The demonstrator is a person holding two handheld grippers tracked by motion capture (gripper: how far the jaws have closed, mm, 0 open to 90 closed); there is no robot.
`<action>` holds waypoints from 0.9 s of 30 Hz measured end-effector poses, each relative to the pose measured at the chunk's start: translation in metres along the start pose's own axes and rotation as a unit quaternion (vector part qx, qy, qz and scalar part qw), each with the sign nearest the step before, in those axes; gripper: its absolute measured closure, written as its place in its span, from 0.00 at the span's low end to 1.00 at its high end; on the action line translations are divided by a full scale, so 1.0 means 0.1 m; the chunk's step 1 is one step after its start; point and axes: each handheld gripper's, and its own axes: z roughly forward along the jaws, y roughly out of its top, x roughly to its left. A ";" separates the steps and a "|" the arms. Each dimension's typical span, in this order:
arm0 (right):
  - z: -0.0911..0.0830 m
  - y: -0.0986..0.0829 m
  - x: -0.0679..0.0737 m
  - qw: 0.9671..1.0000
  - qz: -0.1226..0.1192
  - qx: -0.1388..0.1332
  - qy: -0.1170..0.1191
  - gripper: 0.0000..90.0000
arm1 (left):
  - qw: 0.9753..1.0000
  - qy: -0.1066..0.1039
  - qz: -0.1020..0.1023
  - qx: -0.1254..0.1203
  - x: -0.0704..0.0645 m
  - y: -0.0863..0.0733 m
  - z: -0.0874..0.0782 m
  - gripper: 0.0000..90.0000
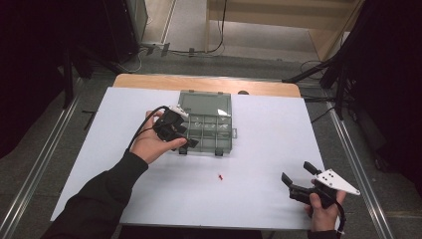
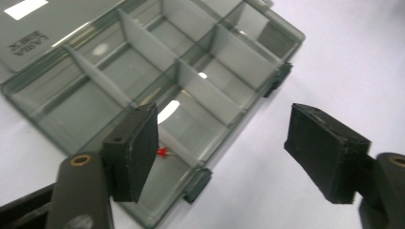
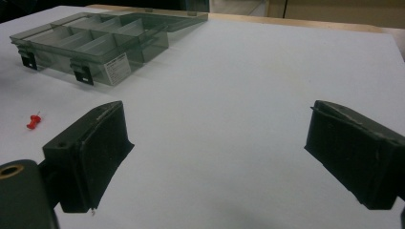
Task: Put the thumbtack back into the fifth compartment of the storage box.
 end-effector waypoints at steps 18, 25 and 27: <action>-0.01 0.00 0.00 1.000 -0.003 0.001 0.000 0.08 | 0.998 -0.024 0.059 0.001 -0.45 0.01 0.18 0.00; -0.01 0.00 0.00 1.000 -0.002 0.001 0.000 0.08 | 0.997 -0.035 0.071 0.003 -0.58 -0.01 0.27 0.00; -0.01 0.00 0.00 1.000 -0.002 0.001 0.000 0.08 | 0.996 -0.034 0.077 0.002 -0.61 -0.01 0.29 0.00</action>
